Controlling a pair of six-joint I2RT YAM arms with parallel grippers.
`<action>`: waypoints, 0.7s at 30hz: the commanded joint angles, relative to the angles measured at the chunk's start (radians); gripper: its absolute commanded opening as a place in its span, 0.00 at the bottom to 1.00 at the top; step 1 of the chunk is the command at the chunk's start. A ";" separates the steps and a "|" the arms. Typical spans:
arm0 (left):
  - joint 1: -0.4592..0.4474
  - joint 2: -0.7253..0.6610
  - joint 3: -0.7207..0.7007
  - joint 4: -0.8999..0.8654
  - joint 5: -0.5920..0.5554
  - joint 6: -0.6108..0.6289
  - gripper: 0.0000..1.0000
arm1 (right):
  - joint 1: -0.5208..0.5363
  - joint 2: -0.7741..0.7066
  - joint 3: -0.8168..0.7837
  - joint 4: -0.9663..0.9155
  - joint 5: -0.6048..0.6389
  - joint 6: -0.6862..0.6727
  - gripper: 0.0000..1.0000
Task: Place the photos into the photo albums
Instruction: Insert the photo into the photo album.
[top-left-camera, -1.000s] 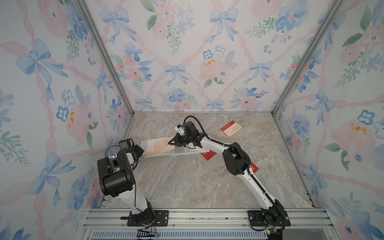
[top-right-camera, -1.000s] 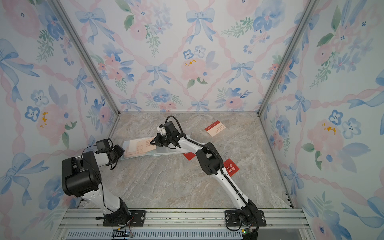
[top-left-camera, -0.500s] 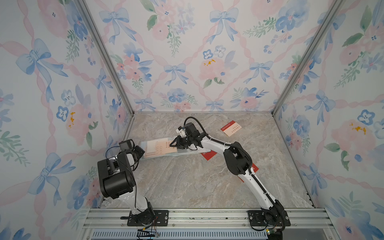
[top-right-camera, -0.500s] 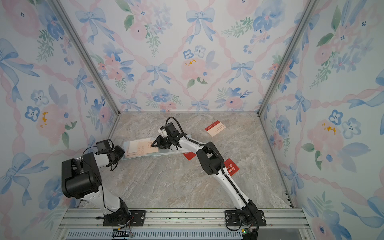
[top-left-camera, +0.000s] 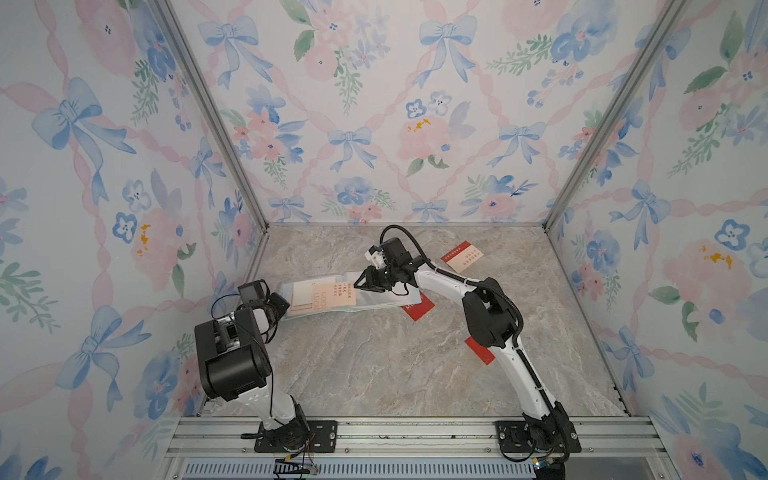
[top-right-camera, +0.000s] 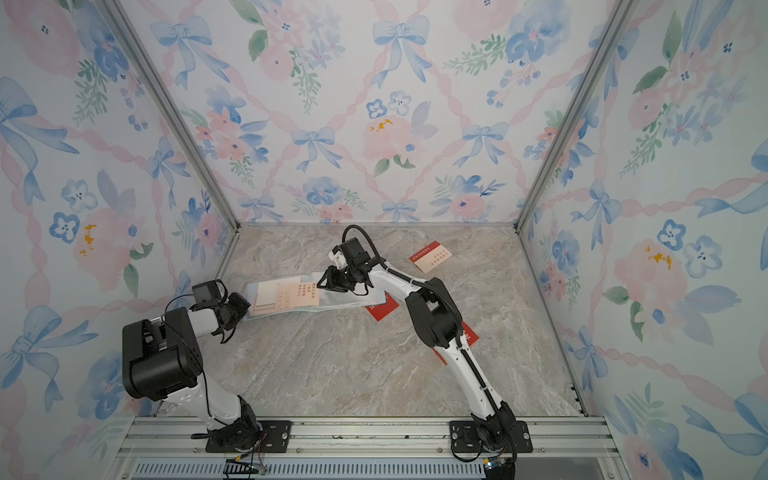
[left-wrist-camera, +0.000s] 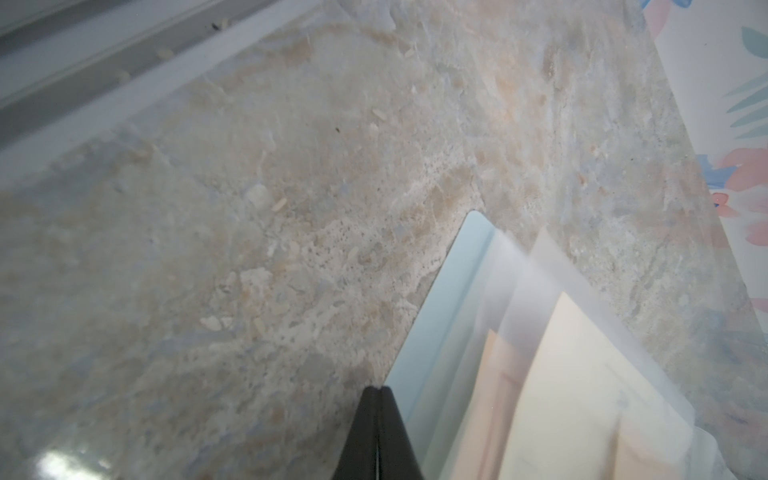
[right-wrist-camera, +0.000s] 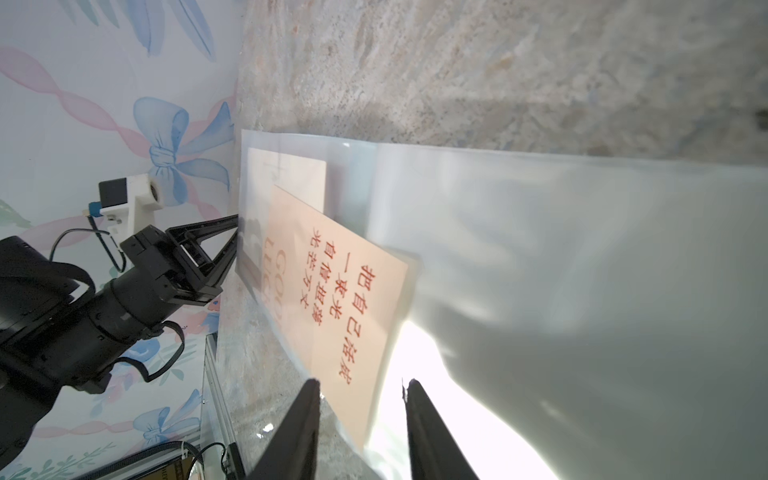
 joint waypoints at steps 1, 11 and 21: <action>-0.007 -0.020 -0.016 -0.030 0.016 -0.005 0.07 | -0.001 -0.006 -0.008 -0.011 -0.015 -0.010 0.34; -0.009 -0.018 -0.043 -0.027 0.014 -0.004 0.07 | 0.015 0.035 0.038 -0.032 -0.036 -0.007 0.25; -0.009 0.006 -0.044 -0.023 0.018 0.002 0.07 | 0.021 0.094 0.120 -0.095 -0.041 -0.025 0.25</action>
